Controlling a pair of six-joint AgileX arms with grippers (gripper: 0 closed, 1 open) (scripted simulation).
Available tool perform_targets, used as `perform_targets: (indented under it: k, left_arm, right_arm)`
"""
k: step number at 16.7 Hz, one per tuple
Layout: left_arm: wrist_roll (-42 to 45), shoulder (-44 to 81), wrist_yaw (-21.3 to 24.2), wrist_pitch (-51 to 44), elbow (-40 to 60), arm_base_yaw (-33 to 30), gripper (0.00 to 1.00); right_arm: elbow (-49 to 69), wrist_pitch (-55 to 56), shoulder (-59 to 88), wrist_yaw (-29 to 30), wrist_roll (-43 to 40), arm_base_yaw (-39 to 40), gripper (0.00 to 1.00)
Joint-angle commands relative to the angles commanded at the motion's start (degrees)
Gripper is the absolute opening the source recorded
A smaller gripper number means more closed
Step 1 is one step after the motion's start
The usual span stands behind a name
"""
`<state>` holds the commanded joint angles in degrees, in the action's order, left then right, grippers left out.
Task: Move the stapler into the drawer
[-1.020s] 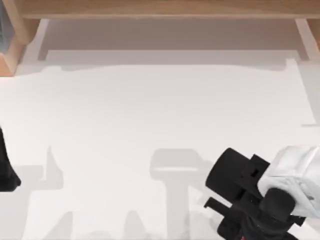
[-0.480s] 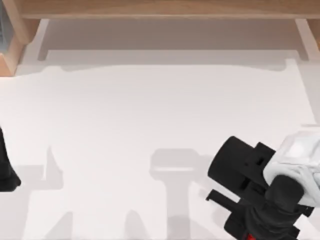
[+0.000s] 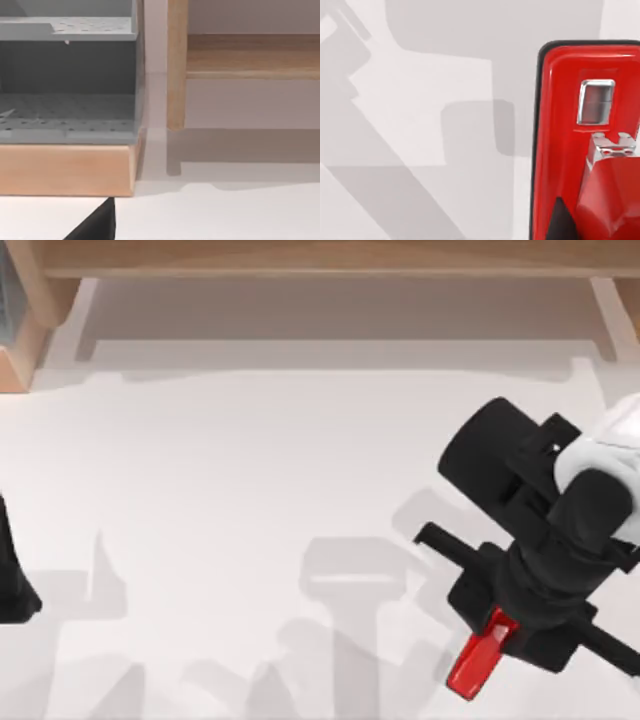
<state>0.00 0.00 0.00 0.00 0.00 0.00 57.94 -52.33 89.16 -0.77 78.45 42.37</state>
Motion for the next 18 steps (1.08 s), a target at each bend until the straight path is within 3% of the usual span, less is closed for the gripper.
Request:
perform_targets:
  k: [6, 13, 18]
  left_arm:
    - [0.00, 0.00, 0.00, 0.00, 0.00, 0.00, 1.00]
    - [0.00, 0.00, 0.00, 0.00, 0.00, 0.00, 1.00]
    - [0.00, 0.00, 0.00, 0.00, 0.00, 0.00, 1.00]
  right_arm:
    - [22.62, -8.35, 8.99, -1.04, -19.72, -19.73, 0.00]
    - [56.26, -20.56, 26.86, -1.67, -49.98, -45.50, 0.00]
    - [79.24, -29.29, 42.69, -1.48, -71.41, -58.74, 0.00]
